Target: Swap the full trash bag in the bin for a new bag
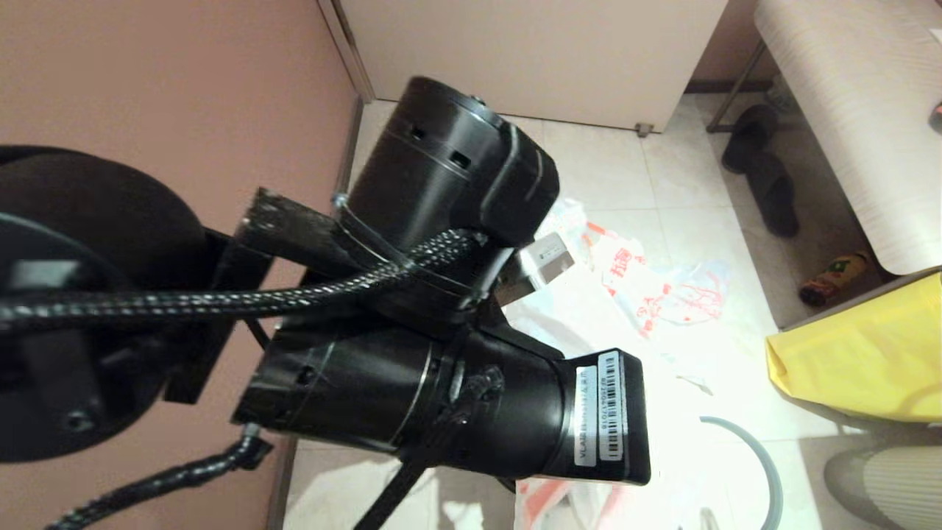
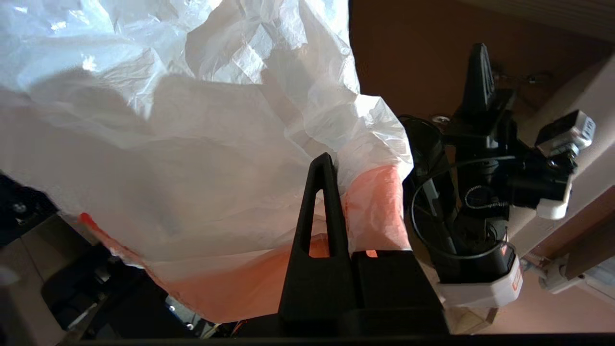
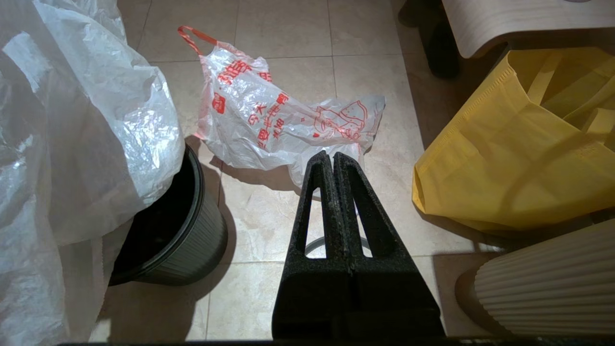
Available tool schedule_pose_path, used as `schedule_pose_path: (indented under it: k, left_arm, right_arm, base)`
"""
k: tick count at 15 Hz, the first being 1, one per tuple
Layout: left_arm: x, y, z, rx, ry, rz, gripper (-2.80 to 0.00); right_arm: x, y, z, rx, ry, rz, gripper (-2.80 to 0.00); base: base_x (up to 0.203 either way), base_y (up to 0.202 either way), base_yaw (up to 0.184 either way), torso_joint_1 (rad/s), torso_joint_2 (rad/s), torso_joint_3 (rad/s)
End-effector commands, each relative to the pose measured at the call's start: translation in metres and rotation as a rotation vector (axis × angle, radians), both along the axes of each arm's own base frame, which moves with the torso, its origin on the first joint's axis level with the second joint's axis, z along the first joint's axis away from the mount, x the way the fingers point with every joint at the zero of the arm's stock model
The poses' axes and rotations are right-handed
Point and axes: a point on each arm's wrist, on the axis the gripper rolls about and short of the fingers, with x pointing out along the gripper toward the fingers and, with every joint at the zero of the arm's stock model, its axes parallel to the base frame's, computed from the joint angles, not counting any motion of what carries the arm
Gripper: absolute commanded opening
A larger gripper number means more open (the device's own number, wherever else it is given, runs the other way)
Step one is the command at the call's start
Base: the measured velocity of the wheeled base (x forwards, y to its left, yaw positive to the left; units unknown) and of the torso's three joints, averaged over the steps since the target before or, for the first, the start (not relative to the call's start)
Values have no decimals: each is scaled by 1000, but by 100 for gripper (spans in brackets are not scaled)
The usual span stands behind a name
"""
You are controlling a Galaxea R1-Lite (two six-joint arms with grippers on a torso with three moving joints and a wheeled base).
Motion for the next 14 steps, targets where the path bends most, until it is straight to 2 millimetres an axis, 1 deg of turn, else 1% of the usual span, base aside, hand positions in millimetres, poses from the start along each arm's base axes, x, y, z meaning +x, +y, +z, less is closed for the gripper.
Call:
schedule_pose_path:
  k: [1, 3, 5, 7, 9, 10, 11, 12, 13, 14]
  left_arm:
    - [-10, 17, 19, -51, -40, -16, -280]
    - [-20, 31, 36, -69, -56, -39, -280]
    - [-29, 45, 47, -84, -13, -108, -280]
    - [-29, 53, 50, -96, 10, -127, -280]
    - [-38, 60, 55, -91, 17, -148, -280]
    - [-36, 59, 51, -77, 30, -140, -280]
    - [-33, 58, 44, -53, 46, -129, -280]
    - [-33, 59, 39, -36, 55, -126, -280]
    - [-32, 59, 36, -28, 59, -125, -280]
    - [-31, 60, 34, -23, 64, -119, -280]
  right_arm:
    - [0, 0, 0, 0, 0, 0, -280]
    - [0, 0, 0, -2, 4, 0, -280]
    - [0, 0, 0, -73, 7, 5, -280]
    - [0, 1, 0, -86, -1, 8, -280]
    - [1, 1, 1, -84, 12, 14, -280]
    - [4, 1, 4, -84, 35, 20, -280]
    - [8, 1, 14, -81, 67, 29, -280]
    - [16, 1, 28, -69, 112, 43, -280]
    - [30, 1, 45, -49, 173, 61, -280]
    - [50, 2, 61, -26, 242, 80, -280]
  base:
    - [0, 0, 0, 0, 0, 0]
    - [0, 0, 0, 0, 0, 0]
    - [0, 0, 0, 0, 0, 0]
    - [0, 0, 0, 0, 0, 0]
    - [0, 0, 0, 0, 0, 0]
    - [0, 0, 0, 0, 0, 0]
    - [0, 0, 0, 0, 0, 0]
    - [0, 0, 0, 0, 0, 0]
    - [0, 0, 0, 0, 0, 0]
    - [0, 0, 0, 0, 0, 0]
